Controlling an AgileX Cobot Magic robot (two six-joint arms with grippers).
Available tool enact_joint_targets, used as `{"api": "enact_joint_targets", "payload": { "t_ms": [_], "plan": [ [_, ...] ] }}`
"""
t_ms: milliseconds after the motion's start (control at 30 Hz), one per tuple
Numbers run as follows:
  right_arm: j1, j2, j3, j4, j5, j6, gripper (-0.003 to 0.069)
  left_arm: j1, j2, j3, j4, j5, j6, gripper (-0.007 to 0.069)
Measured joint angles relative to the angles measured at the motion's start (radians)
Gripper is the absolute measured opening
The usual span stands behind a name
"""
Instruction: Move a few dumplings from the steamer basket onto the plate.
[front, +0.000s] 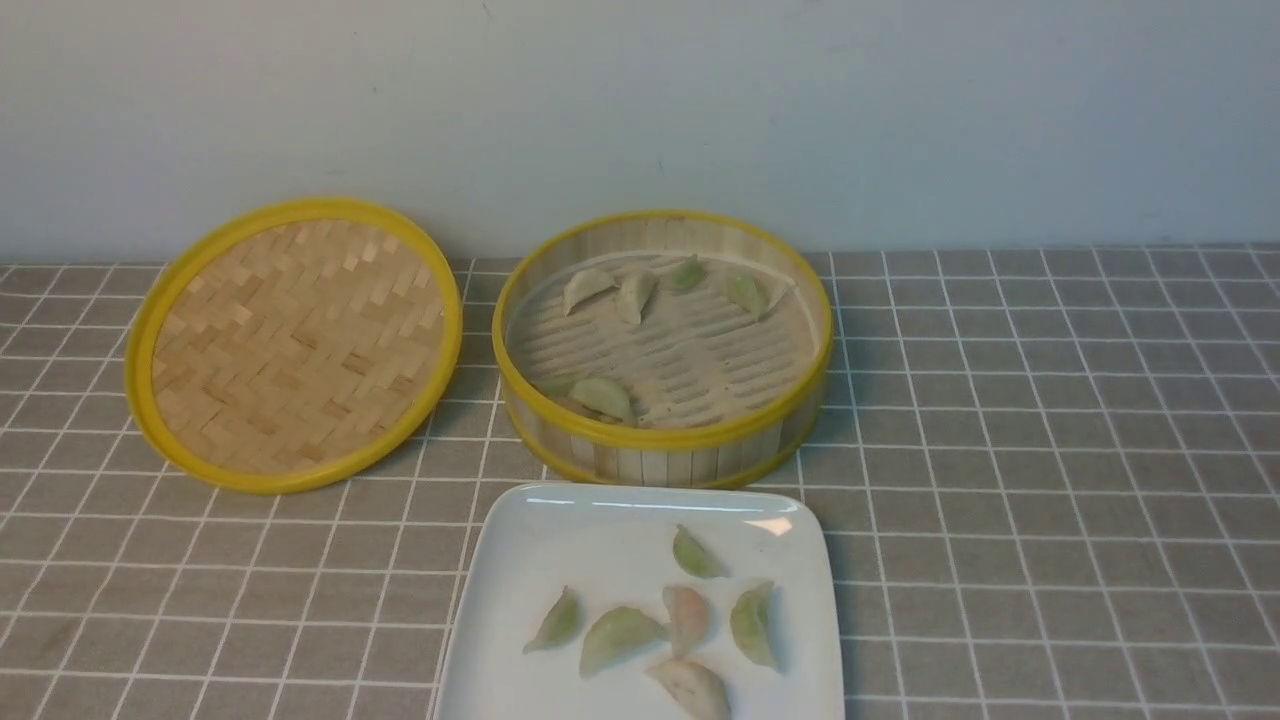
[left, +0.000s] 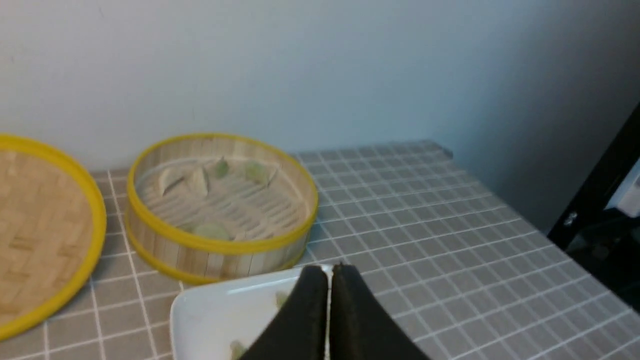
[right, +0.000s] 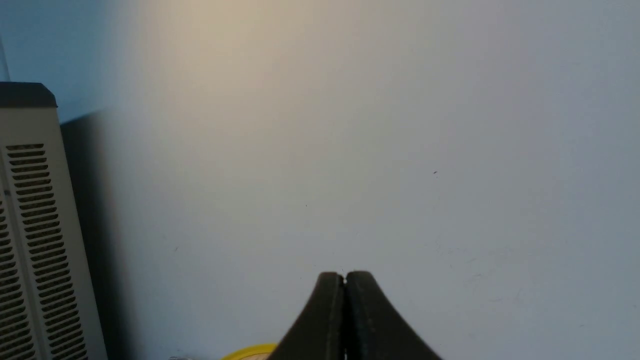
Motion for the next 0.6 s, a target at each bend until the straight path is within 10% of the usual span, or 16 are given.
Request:
{"api": "enact_joint_targets", "payload": {
  "t_ms": [600],
  "plan": [
    [0.0, 0.0, 0.0, 0.0, 0.0, 0.0, -0.0013, 0.0, -0.016, 0.0, -0.096, -0.034, 0.054, -0.0005]
  ]
}}
